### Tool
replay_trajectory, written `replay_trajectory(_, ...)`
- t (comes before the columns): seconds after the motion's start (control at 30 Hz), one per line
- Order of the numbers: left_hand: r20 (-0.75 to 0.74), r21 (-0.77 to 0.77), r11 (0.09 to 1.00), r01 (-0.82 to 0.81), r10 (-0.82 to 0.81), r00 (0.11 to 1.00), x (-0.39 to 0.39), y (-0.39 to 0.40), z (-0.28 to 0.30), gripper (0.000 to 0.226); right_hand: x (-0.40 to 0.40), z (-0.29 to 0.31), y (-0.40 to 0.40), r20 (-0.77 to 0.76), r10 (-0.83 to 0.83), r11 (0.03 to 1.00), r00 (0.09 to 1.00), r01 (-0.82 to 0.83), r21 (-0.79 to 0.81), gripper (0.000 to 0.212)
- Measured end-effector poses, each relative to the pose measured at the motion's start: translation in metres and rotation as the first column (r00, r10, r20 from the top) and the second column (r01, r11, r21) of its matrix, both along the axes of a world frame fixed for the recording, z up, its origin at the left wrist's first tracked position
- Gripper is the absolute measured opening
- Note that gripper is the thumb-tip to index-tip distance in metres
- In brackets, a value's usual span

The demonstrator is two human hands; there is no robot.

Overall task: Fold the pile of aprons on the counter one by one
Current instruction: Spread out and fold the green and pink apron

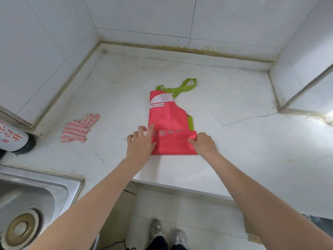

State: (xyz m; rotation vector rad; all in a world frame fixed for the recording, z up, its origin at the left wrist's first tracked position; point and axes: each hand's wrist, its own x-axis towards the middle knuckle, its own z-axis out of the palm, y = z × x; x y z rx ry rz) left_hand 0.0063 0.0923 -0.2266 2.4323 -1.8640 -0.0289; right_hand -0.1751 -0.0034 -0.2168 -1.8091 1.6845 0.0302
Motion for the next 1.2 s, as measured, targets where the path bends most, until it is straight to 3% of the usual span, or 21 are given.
replay_trajectory(0.03, 0.104, -0.035, 0.991, 0.128, -0.124, 0.987, -0.002, -0.001, 0.001, 0.058, 0.001, 0.002, 0.001, -0.001, -0.011, 1.000, 1.000, 0.011, -0.011, 0.037)
replay_trajectory(0.1, 0.144, 0.162, 0.923, 0.349, -0.372, 0.917, -0.004, -0.003, -0.002, 0.060, 0.002, 0.008, 0.008, -0.083, 0.058, 0.985, 0.995, -0.071, -0.156, 0.043)
replay_trajectory(0.17, -0.043, 0.422, 0.839, 0.344, -0.360, 0.932, -0.002, -0.005, 0.002, 0.067, -0.001, 0.009, 0.015, -0.240, 0.303, 0.860, 0.922, -0.373, -0.348, 0.061)
replay_trajectory(0.2, -0.077, 0.455, 0.833, 0.316, -0.317, 0.945, 0.001, -0.007, 0.003, 0.075, -0.003, 0.008, 0.018, -0.299, 0.457, 0.756, 0.838, -0.543, -0.366, 0.070)
replay_trajectory(0.27, -0.110, 0.425, 0.840, 0.337, -0.321, 0.941, 0.005, -0.008, 0.004, 0.085, -0.006, 0.005, 0.022, -0.354, 0.655, 0.650, 0.667, -0.737, -0.184, 0.080)
replay_trajectory(0.33, -0.188, 0.344, 0.863, 0.371, -0.323, 0.927, 0.009, -0.010, 0.007, 0.084, -0.007, 0.005, 0.021, -0.381, 0.703, 0.627, 0.600, -0.776, -0.066, 0.083)
replay_trajectory(0.4, -0.382, 0.218, 0.917, 0.334, -0.234, 0.894, 0.014, -0.010, 0.012, 0.074, -0.005, 0.007, 0.017, -0.360, 0.680, 0.632, 0.639, -0.760, -0.154, 0.071)
replay_trajectory(0.47, -0.595, 0.179, 0.957, 0.227, -0.078, 0.800, 0.023, -0.013, 0.019, 0.059, -0.002, 0.018, 0.005, -0.175, 0.600, 0.760, 0.780, -0.625, -0.179, 0.052)
replay_trajectory(0.53, -0.734, 0.195, 0.971, 0.136, 0.053, 0.677, 0.034, -0.016, 0.021, 0.032, 0.002, 0.030, -0.011, 0.022, 0.475, 0.880, 0.880, -0.475, -0.024, 0.030)
replay_trajectory(0.6, -0.786, 0.216, 0.975, 0.055, 0.140, 0.603, 0.037, -0.020, 0.023, 0.013, 0.006, 0.036, -0.028, 0.079, 0.388, 0.916, 0.918, -0.394, 0.073, 0.007)
replay_trajectory(0.63, -0.797, 0.206, 0.978, 0.003, 0.166, 0.581, 0.037, -0.024, 0.022, 0.015, 0.008, 0.037, -0.034, 0.098, 0.335, 0.931, 0.937, -0.345, 0.117, 0.020)
replay_trajectory(0.67, -0.799, 0.186, 0.981, -0.047, 0.179, 0.573, 0.036, -0.028, 0.020, 0.020, 0.011, 0.036, -0.038, 0.115, 0.269, 0.946, 0.956, -0.285, 0.155, 0.027)
replay_trajectory(0.83, -0.673, 0.102, 0.972, -0.211, 0.224, 0.705, 0.022, -0.041, 0.011, 0.048, 0.025, 0.020, -0.047, 0.025, 0.088, 0.986, 0.996, -0.091, 0.138, 0.036)
replay_trajectory(0.93, -0.288, -0.021, 0.998, -0.056, 0.048, 0.957, 0.021, -0.040, 0.005, 0.071, 0.035, 0.021, -0.036, -0.115, 0.093, 0.995, 0.989, -0.088, 0.046, 0.053)
replay_trajectory(1.0, -0.120, -0.098, 0.975, 0.198, -0.209, 0.971, 0.025, -0.044, -0.003, 0.063, 0.041, 0.022, -0.026, -0.321, 0.210, 0.939, 0.923, -0.282, -0.195, 0.060)
replay_trajectory(1.07, -0.136, -0.037, 0.910, 0.413, -0.414, 0.900, 0.030, -0.044, -0.007, 0.051, 0.042, 0.018, -0.017, -0.373, 0.422, 0.751, 0.827, -0.549, -0.368, 0.055)
replay_trajectory(1.13, -0.255, 0.173, 0.852, 0.494, -0.446, 0.858, 0.035, -0.042, -0.008, 0.088, 0.038, 0.013, -0.009, -0.352, 0.612, 0.658, 0.708, -0.703, -0.268, 0.059)
replay_trajectory(1.2, -0.226, 0.315, 0.801, 0.509, -0.458, 0.860, 0.043, -0.040, -0.012, 0.105, 0.030, 0.007, -0.006, -0.398, 0.686, 0.604, 0.609, -0.782, -0.155, 0.069)
